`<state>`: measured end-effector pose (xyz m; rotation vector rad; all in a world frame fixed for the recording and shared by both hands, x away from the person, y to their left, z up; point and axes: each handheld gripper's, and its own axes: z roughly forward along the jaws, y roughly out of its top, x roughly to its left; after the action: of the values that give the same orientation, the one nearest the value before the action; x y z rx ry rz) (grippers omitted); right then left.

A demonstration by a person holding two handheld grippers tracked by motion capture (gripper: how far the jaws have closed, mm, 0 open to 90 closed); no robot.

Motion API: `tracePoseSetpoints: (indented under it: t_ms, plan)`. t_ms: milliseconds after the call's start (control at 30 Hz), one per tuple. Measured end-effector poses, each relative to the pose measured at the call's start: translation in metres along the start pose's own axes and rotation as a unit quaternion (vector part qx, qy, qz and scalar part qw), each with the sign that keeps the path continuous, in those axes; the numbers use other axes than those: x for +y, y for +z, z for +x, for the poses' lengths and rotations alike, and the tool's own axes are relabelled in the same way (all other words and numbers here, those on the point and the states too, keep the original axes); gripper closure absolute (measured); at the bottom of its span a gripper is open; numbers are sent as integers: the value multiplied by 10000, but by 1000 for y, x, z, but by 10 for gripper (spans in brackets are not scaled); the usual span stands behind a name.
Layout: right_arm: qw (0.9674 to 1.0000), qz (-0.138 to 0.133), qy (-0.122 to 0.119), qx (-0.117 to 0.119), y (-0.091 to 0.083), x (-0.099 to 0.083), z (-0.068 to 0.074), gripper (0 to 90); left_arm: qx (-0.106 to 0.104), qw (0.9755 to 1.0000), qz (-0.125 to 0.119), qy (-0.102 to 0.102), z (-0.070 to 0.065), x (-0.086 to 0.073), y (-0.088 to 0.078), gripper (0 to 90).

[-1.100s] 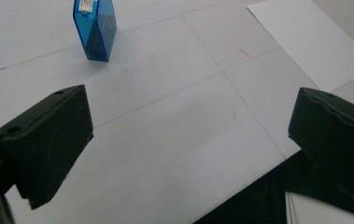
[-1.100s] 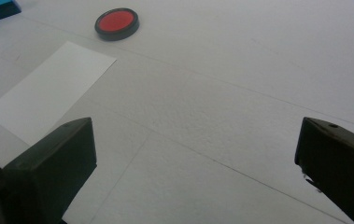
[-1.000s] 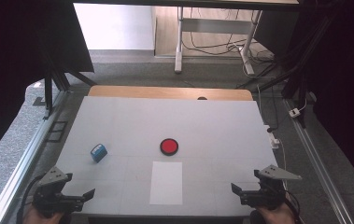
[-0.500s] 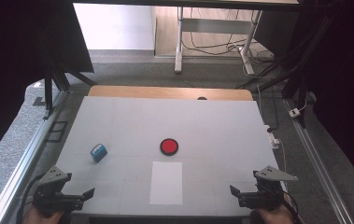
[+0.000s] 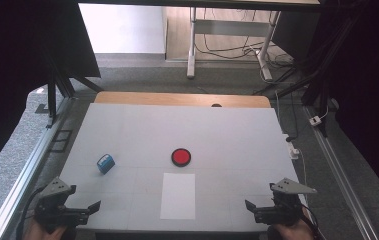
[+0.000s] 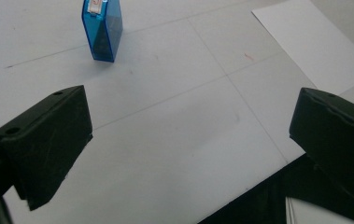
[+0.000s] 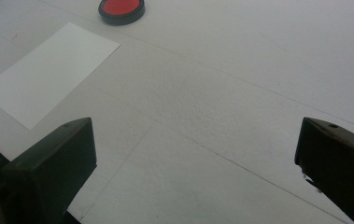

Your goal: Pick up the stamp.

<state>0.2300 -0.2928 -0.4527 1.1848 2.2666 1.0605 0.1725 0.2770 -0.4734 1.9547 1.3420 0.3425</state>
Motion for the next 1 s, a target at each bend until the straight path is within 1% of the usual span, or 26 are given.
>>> tracePoseSetpoints:
  t_ms: [67, 267, 300, 433, 500, 567, 633, 667, 700, 767, 800, 900, 967, 1000]
  plan:
    - [10000, 10, -14, 14, 0, 0, 0, 0, -61, 10000, -13, -44, 1, 0, -1, 3]
    - [10000, 49, -67, 30, 2, 1, 1, 0, -92, 9999, 44, -6, 2, 2, 1, 3]
    - [10000, 48, -69, 29, 2, 1, 1, 0, -149, 9999, -13, 1, 4, 2, 1, 3]
    - [10000, 56, -63, 44, 2, 1, 1, 0, -219, 9998, -7, -31, 7, 3, 1, 11]
    - [10000, 57, -59, 49, 2, 1, 1, 0, -297, 9996, 15, -34, 9, 4, 2, 12]
    - [9999, 74, -53, 66, 3, 1, 1, 0, -282, 9996, 55, 4, 9, 6, 4, 13]
    - [9999, 78, -61, 69, 3, 1, 1, 0, -275, 9996, 36, 23, 9, 7, 4, 13]
    - [9999, 91, -71, 78, 3, 1, 1, 0, -477, 9988, -90, 32, 10, 8, 4, 13]
    - [9999, 105, -79, 73, 3, 1, 1, 0, -477, 9988, -90, 32, 10, 8, 4, 12]
    - [9999, 109, -82, 96, 4, 1, 1, 0, -617, 9979, -184, -51, 12, 10, 4, 12]
    - [9998, 116, -98, 96, 4, 1, 1, 0, -620, 9978, -214, -32, 12, 11, 4, 12]
    - [9998, 123, -113, 90, 4, 2, 2, 0, -464, 9987, -215, 81, 11, 14, 6, 8]
    - [9998, 129, -112, 95, 5, 2, 1, 0, -414, 9988, -234, 114, 11, 15, 7, 6]
    - [9998, 125, -109, 105, 5, 2, 1, 0, -360, 9991, -197, 130, 11, 17, 8, 6]
